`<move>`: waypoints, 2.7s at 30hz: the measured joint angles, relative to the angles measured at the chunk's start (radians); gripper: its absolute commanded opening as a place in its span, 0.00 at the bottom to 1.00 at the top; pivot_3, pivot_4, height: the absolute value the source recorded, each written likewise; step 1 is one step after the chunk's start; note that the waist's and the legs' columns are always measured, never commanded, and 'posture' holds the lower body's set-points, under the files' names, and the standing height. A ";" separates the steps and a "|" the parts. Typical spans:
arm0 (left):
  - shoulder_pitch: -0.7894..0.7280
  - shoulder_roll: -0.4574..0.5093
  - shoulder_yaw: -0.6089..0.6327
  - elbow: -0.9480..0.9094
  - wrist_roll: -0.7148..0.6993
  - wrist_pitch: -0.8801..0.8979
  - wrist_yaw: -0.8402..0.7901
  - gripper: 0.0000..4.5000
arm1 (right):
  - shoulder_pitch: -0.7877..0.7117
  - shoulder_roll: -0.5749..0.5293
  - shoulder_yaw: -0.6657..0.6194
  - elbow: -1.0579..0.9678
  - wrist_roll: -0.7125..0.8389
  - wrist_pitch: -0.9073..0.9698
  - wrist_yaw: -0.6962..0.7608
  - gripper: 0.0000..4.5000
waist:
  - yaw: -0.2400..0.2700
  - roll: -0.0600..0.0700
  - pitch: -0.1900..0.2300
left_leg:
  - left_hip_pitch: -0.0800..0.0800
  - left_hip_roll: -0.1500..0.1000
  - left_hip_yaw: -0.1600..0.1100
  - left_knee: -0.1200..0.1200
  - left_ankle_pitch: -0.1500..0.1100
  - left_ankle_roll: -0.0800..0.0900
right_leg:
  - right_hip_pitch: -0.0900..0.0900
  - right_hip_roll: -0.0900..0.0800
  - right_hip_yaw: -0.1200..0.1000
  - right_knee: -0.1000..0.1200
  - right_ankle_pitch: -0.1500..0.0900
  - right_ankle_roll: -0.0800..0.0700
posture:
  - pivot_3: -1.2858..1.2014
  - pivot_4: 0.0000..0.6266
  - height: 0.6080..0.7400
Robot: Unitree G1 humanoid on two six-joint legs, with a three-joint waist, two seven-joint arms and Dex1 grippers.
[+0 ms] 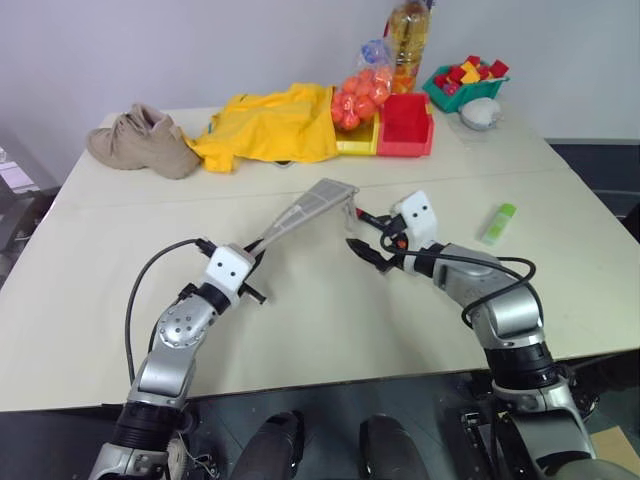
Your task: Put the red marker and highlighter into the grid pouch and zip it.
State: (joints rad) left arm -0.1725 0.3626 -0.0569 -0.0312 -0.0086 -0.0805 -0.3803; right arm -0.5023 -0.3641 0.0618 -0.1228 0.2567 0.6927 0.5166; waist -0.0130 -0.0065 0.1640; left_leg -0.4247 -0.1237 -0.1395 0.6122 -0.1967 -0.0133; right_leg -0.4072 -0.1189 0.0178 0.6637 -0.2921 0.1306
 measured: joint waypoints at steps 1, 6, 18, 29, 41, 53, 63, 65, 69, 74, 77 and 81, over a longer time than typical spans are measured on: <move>0.000 -0.001 0.000 0.002 0.000 -0.001 0.000 0.00 | -0.009 0.008 0.000 0.002 0.000 0.000 -0.009 0.99 | 0.000 0.000 0.000 | 0.000 0.000 0.000 0.000 0.000 0.000 | 0.000 0.000 0.000 0.000 0.000 0.000 | 0.52 0.24 1.00; 0.003 -0.003 -0.008 0.004 0.019 -0.020 -0.002 0.00 | -0.051 0.050 -0.012 0.025 0.001 0.000 -0.063 0.99 | 0.000 0.000 0.000 | 0.000 0.000 0.000 0.000 0.000 0.000 | 0.000 0.000 0.000 0.000 0.000 0.000 | 0.52 0.24 1.00; 0.020 -0.003 -0.010 0.004 0.060 -0.040 -0.003 0.00 | -0.078 0.110 -0.039 0.043 0.033 0.021 -0.104 0.01 | -0.001 0.000 0.000 | 0.000 0.000 0.000 0.000 0.000 0.000 | 0.000 0.000 0.000 0.000 0.000 0.000 | 0.52 0.24 1.00; 0.020 -0.044 -0.048 -0.009 0.091 0.006 0.006 0.00 | -0.081 0.098 0.122 -0.026 -0.025 0.058 -0.087 0.01 | 0.000 0.000 0.000 | 0.000 0.000 0.000 0.000 0.000 0.000 | 0.000 0.000 0.000 0.000 0.000 0.000 | 0.52 0.24 1.00; 0.000 -0.106 -0.068 -0.051 0.093 0.078 0.016 0.00 | -0.101 0.099 0.337 -0.125 -0.080 0.095 0.004 0.01 | 0.000 0.000 0.000 | 0.000 0.000 0.000 0.000 0.000 0.000 | 0.000 0.000 0.000 0.000 0.000 0.000 | 0.52 0.24 1.00; -0.023 -0.129 -0.067 -0.056 0.086 0.112 0.028 0.00 | -0.088 0.035 0.326 -0.186 -0.045 0.143 0.083 0.52 | 0.003 0.000 0.000 | 0.000 0.000 0.000 0.000 0.000 0.000 | 0.000 0.000 -0.001 0.000 0.000 0.000 | 0.52 0.24 1.00; -0.084 -0.035 0.017 0.022 0.086 0.091 0.036 0.00 | -0.059 -0.133 0.067 0.046 -0.089 0.050 0.026 0.86 | 0.001 -0.001 0.000 | 0.000 0.000 0.000 0.000 0.000 0.000 | 0.000 0.000 -0.001 0.000 0.000 0.000 | 0.52 0.24 1.00; -0.101 -0.014 0.012 0.059 0.095 0.081 0.028 0.00 | -0.073 -0.141 0.025 0.144 -0.092 0.022 0.015 0.86 | 0.002 -0.001 0.000 | 0.000 0.000 0.000 0.000 0.000 0.000 | 0.000 0.000 -0.001 0.000 0.000 0.000 | 0.52 0.24 1.00; -0.122 -0.003 0.010 0.110 0.110 0.065 0.031 0.00 | -0.122 -0.150 0.005 0.345 -0.107 -0.050 0.032 0.86 | -0.001 -0.001 0.000 | 0.000 0.000 0.000 0.000 0.000 0.000 | 0.000 0.000 -0.001 0.000 0.000 0.000 | 0.52 0.24 1.00; -0.136 -0.016 0.007 0.133 0.119 0.067 0.050 0.00 | -0.186 -0.127 0.002 0.536 -0.110 -0.128 0.084 0.81 | -0.003 -0.001 0.000 | 0.000 0.000 0.000 0.000 0.000 0.000 | 0.000 0.000 -0.001 0.000 0.000 0.000 | 0.52 0.24 1.00; -0.137 -0.037 0.006 0.133 0.122 0.078 0.066 0.00 | -0.203 -0.118 0.000 0.594 -0.113 -0.182 0.101 0.56 | -0.001 -0.001 0.000 | 0.000 0.000 0.000 0.000 0.000 0.000 | 0.000 0.000 -0.001 0.000 0.000 0.000 | 0.52 0.24 1.00; -0.137 -0.052 0.002 0.129 0.127 0.105 0.079 0.00 | -0.206 -0.107 -0.003 0.618 -0.113 -0.224 0.120 0.10 | -0.001 -0.001 0.000 | 0.000 0.000 0.000 0.000 0.000 0.000 | 0.000 0.000 -0.001 0.000 0.000 0.000 | 0.52 0.24 1.00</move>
State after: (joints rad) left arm -0.3092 0.3111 -0.0548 0.0979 0.1182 0.0250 -0.3013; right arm -0.7088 -0.4714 0.0585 0.4952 0.1440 0.4687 0.6364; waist -0.0142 -0.0073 0.1643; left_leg -0.4251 -0.1238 -0.1393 0.6126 -0.1964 -0.0137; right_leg -0.4069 -0.1188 0.0172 0.6634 -0.2920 0.1308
